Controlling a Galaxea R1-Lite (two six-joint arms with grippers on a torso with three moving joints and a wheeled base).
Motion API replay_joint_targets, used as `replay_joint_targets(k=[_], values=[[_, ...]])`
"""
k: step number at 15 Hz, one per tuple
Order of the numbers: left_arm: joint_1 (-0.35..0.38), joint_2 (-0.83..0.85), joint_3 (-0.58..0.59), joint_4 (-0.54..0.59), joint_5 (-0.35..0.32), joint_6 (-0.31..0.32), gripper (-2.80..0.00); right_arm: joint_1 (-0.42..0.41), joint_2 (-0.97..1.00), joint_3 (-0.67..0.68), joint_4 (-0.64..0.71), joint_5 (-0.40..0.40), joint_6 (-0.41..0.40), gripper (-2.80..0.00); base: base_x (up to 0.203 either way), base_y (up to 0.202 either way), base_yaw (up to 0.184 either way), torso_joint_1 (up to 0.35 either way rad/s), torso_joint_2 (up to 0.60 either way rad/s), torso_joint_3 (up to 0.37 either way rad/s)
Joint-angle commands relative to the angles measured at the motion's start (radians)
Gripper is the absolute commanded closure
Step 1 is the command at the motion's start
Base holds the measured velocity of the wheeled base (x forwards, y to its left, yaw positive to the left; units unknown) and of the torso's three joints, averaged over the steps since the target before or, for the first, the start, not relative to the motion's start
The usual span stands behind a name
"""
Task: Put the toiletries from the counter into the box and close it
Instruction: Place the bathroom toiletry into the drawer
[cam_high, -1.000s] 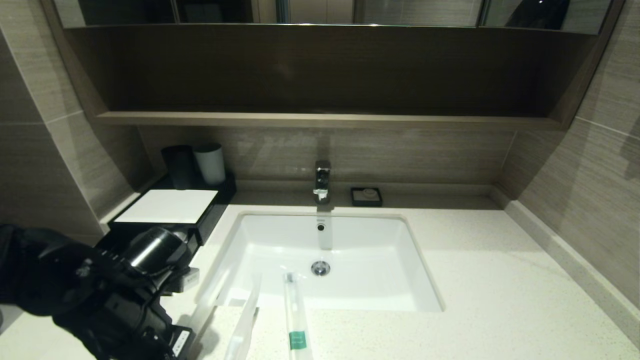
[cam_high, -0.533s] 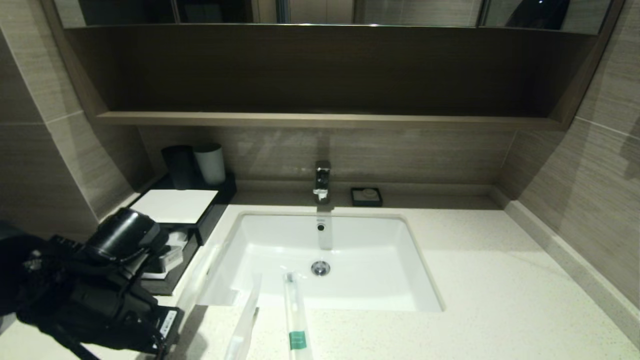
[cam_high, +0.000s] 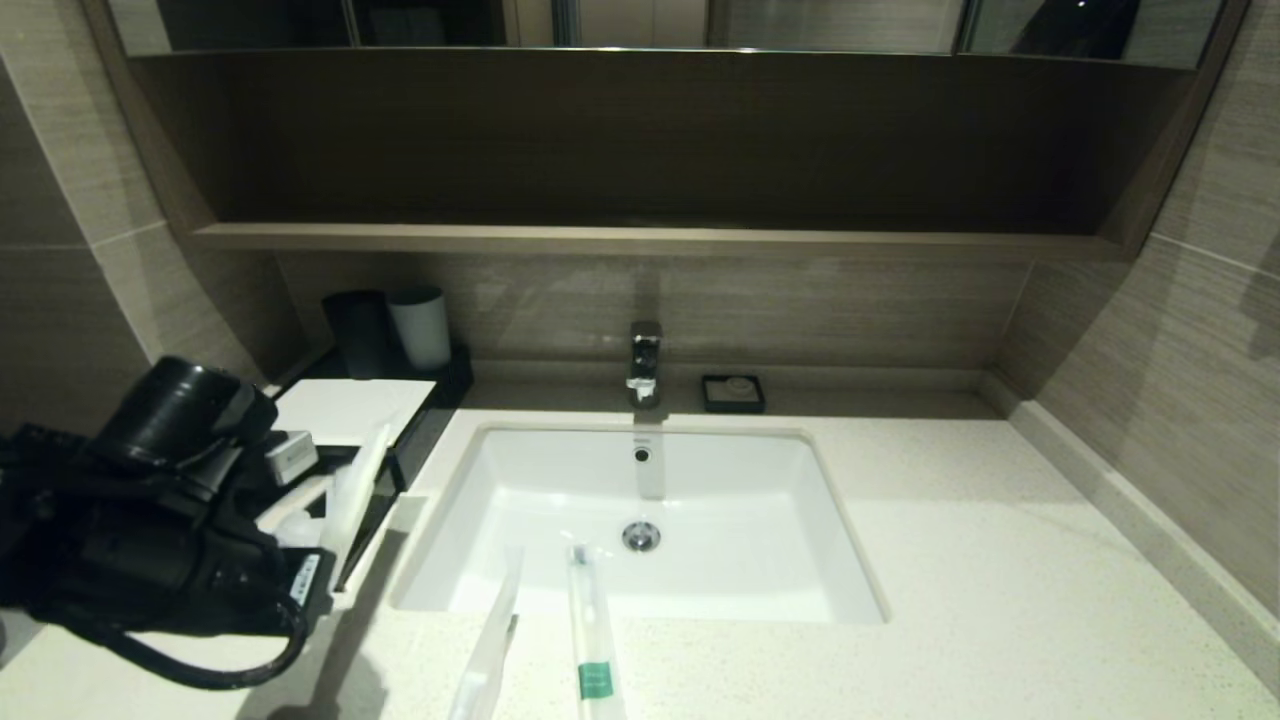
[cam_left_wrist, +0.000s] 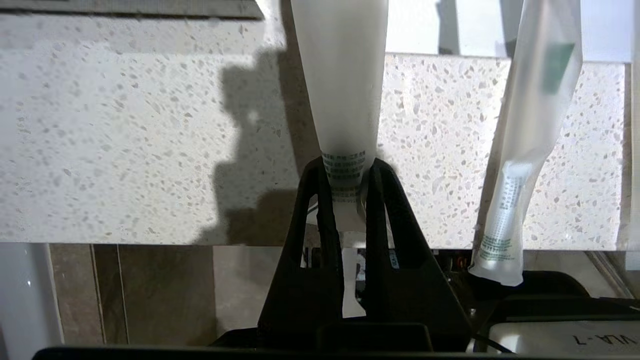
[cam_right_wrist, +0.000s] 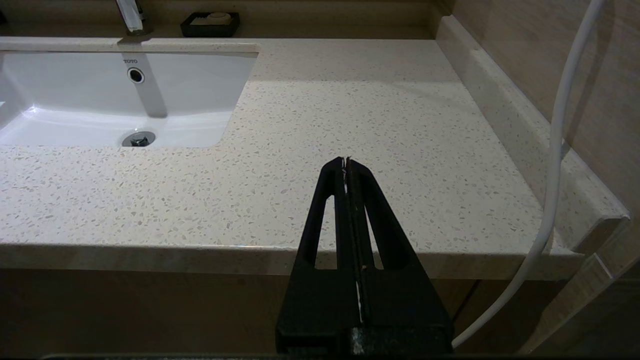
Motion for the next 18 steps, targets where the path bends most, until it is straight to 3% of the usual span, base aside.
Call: replay_joint_targets(k=[1, 4, 11, 14, 18], values=[[0.042, -0.002, -0.062, 0.008, 0.013, 0.003, 0.00, 0.000, 0.000, 0.002, 0.000, 0.000, 0.000, 0.00, 0.000, 0.000, 0.000, 0.000, 0.00, 0.000], [0.091, 0.032, -0.183, 0.090, 0.025, 0.011, 0.00, 0.000, 0.000, 0.002, 0.000, 0.000, 0.000, 0.00, 0.000, 0.000, 0.000, 0.000, 0.00, 0.000], [0.234, 0.194, -0.453, 0.398, 0.026, 0.026, 0.00, 0.000, 0.000, 0.002, 0.000, 0.000, 0.000, 0.00, 0.000, 0.000, 0.000, 0.000, 0.00, 0.000], [0.295, 0.216, -0.463, 0.412, 0.027, 0.075, 0.00, 0.000, 0.000, 0.002, 0.000, 0.000, 0.000, 0.00, 0.000, 0.000, 0.000, 0.000, 0.00, 0.000], [0.403, 0.252, -0.464, 0.409, 0.026, 0.215, 0.00, 0.000, 0.000, 0.002, 0.000, 0.000, 0.000, 0.00, 0.000, 0.000, 0.000, 0.000, 0.00, 0.000]])
